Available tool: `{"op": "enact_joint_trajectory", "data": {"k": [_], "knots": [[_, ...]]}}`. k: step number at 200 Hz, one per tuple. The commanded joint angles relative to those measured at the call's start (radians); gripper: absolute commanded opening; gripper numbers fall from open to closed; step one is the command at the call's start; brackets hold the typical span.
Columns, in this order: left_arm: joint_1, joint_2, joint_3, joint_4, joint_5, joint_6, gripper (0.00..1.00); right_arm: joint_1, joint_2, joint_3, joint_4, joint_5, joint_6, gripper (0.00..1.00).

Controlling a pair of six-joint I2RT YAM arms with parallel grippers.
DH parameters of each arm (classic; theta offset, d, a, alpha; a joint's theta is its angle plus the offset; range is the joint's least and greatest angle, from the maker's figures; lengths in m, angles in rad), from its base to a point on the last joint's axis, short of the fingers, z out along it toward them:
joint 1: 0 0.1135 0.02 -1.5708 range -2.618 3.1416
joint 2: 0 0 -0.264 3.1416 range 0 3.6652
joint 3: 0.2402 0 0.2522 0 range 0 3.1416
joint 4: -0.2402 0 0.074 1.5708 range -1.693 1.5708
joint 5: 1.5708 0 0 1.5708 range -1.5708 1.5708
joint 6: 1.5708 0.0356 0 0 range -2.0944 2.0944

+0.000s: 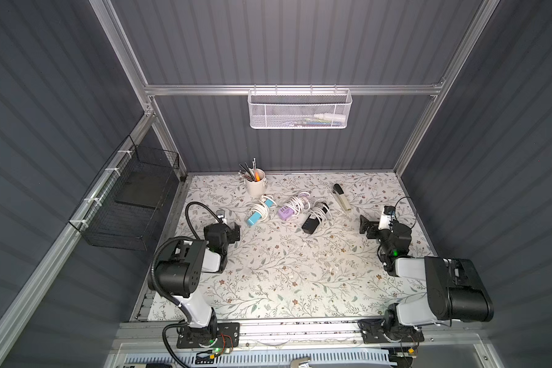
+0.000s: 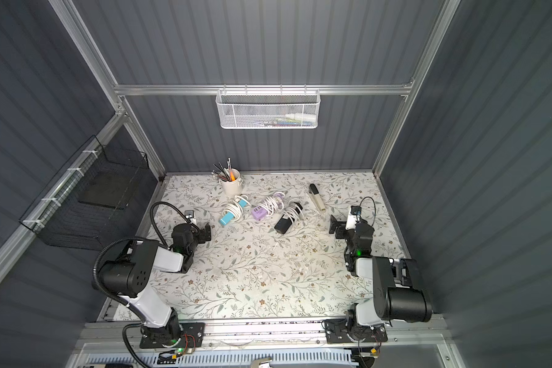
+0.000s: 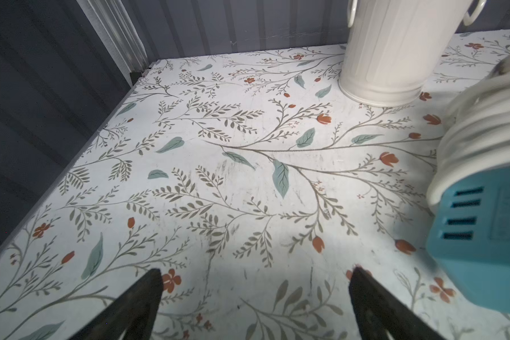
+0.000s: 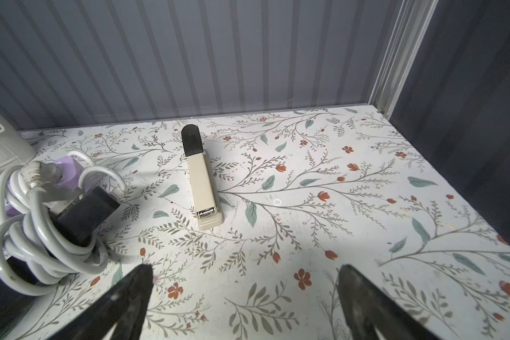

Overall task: Unwrap the cord wrapped around the power strip
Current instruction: Pick up the power strip from the center of the board.

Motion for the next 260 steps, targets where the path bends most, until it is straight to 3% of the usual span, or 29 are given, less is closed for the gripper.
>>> {"op": "enact_joint_trajectory", "data": {"k": [1,60,75,225,239,260], "knots": [[0.007,-0.004,0.02,0.005,0.01,0.018,1.0,-0.001,-0.003,-0.011,0.02,-0.005,-0.001,0.99],[0.006,-0.004,0.019,0.005,0.012,0.018,1.0,-0.002,-0.004,-0.008,0.016,-0.006,0.0,0.99],[0.007,-0.003,0.02,0.005,0.012,0.018,1.0,-0.004,-0.003,0.006,-0.012,0.06,0.027,0.99],[0.053,-0.006,0.051,-0.048,0.068,-0.018,1.0,-0.005,-0.004,0.003,-0.007,0.057,0.026,0.99],[0.053,-0.044,0.114,-0.197,-0.003,-0.043,1.0,-0.005,-0.041,0.03,-0.072,0.068,0.03,0.99],[0.051,-0.058,0.348,-0.599,-0.113,-0.094,1.0,-0.003,-0.118,0.191,-0.425,0.106,0.041,0.99]]}}
